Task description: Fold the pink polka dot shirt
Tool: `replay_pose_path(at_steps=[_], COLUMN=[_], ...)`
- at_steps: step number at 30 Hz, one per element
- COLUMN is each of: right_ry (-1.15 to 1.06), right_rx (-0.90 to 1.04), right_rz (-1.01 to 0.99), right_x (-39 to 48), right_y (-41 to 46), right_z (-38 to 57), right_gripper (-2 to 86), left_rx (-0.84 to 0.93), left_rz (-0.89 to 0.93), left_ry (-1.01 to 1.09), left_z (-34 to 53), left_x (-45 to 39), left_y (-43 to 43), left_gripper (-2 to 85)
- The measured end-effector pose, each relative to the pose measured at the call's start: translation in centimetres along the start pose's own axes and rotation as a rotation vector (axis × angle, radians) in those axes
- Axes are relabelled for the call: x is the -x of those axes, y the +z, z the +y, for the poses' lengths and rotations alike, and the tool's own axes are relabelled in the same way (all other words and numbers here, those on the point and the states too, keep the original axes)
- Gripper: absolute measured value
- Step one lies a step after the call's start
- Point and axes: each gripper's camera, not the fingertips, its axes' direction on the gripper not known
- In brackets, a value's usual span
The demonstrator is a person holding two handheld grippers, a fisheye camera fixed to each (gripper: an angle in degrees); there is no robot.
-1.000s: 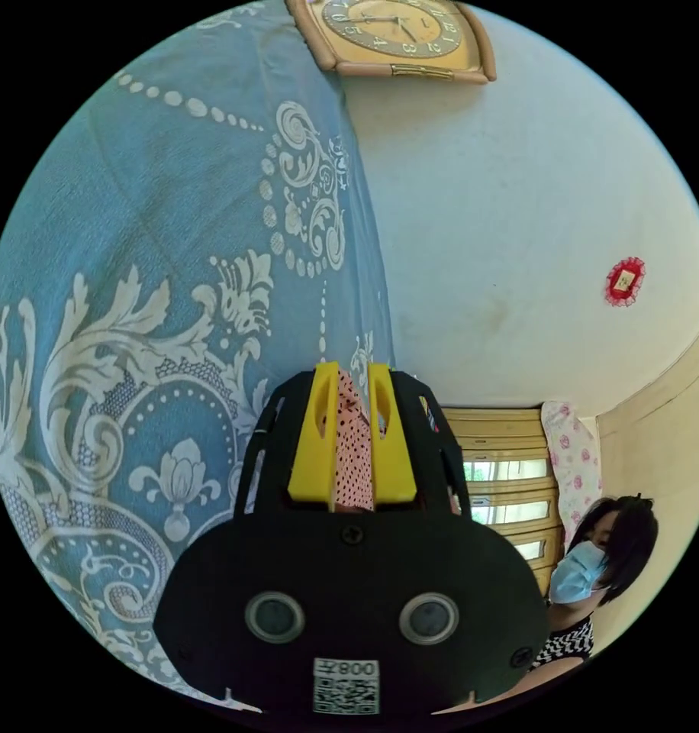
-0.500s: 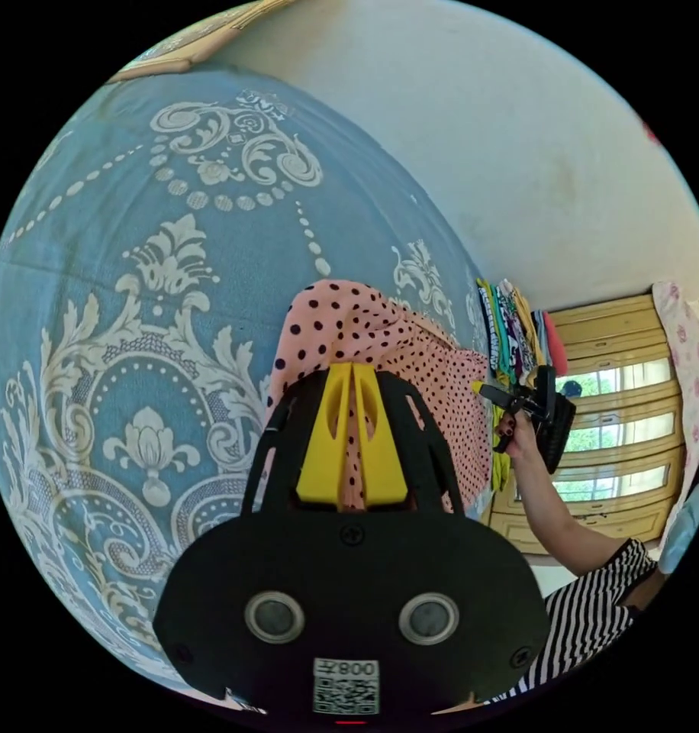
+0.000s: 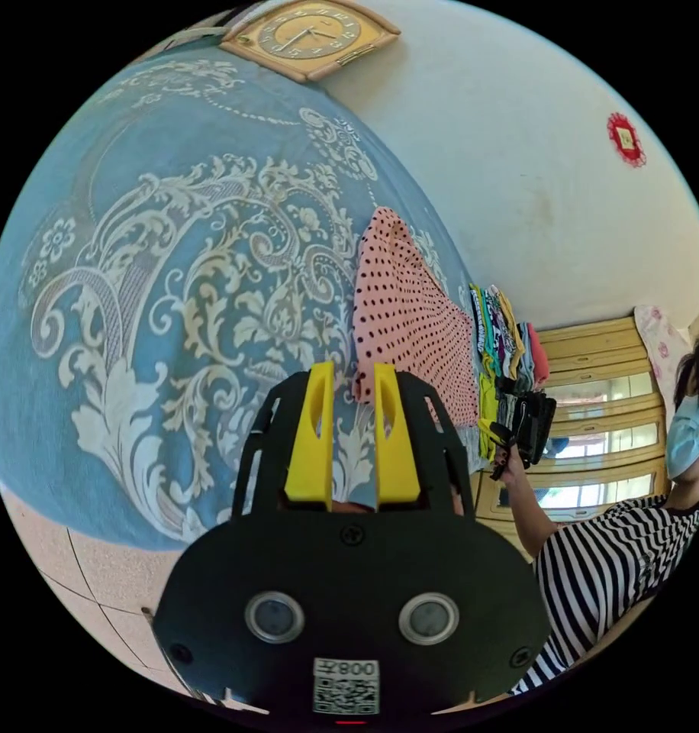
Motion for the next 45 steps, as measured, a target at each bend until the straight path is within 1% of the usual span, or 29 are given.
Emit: replay_pose_path(at_steps=[3,6,10,13,16,18,20,22,25,29,31,32,34,36,38,40,42,45], right_ry=[0.006,-0.01,-0.031,-0.071,-0.037,0.03,0.099,0.109,0.102,0.089,0.078,0.065,0.023,-0.015,-0.028,0.004,0.06,0.054], right_rx=[0.016,0.014,-0.001,-0.004,0.034,0.025,-0.011,-0.022,-0.006,-0.006,-0.004,-0.008,-0.012,-0.009,0.024,0.078,0.102,0.064], right_rz=[-0.003,0.007,0.012,-0.006,-0.02,-0.091,-0.208,-0.22,-0.206,-0.215,-0.22,-0.23,-0.253,-0.232,-0.229,-0.218,-0.204,-0.24], right_x=[-0.6,-0.7,-0.5,-0.6,-2.8,-5.2,-7.5,-8.1,-8.3,-8.5,-8.4,-8.1,-7.3,-6.7,-7.1,-8.2,-9.4,-9.5], right_y=[1.0,1.3,0.0,-2.0,-2.6,-2.6,-2.7,-2.7,-2.8,-3.6,-4.0,-4.4,-5.3,-6.2,-6.0,-4.8,-3.7,-3.9], right_z=[0.8,0.6,0.4,0.7,1.4,2.0,2.9,3.3,3.4,3.3,3.2,3.2,3.3,3.4,3.7,3.8,4.1,4.8], right_gripper=[7.0,5.2,2.4,1.5,1.1,1.0,0.9,0.9,0.9,0.9,0.9,1.0,0.9,0.9,0.8,0.8,0.8,0.8], left_rx=[0.018,0.067,0.059,0.023,0.011,0.013,0.02,0.038,0.089,0.135,0.161,0.158,0.088,0.046,0.051,0.131,0.182,0.12], left_rz=[-0.028,0.017,0.036,0.035,-0.013,0.008,0.036,0.046,0.012,0.021,-0.022,-0.017,0.027,0.039,0.014,-0.081,-0.089,-0.131], left_ry=[0.008,0.008,0.05,0.064,0.045,0.02,0.023,0.059,0.09,0.129,0.149,0.154,0.157,0.165,0.177,0.175,0.127,0.127], left_z=[-0.1,-0.8,-1.3,-1.4,-1.2,-0.7,0.0,1.0,2.0,2.5,2.7,2.7,2.6,2.6,2.6,2.8,3.4,5.0], left_x=[-0.3,-0.9,-2.6,-3.2,-2.9,-2.5,-2.7,-3.7,-4.5,-5.8,-7.1,-7.4,-8.4,-8.9,-9.2,-9.5,-9.3,-10.4], left_y=[1.1,2.5,2.8,1.9,1.6,2.0,2.6,3.5,5.1,7.0,7.8,7.8,6.5,5.4,5.5,7.4,8.9,8.9], left_gripper=[6.1,3.1,1.0,0.7,0.8,1.2,1.9,4.6,7.2,5.9,2.5,2.2,1.2,0.9,0.8,0.9,1.2,2.7])
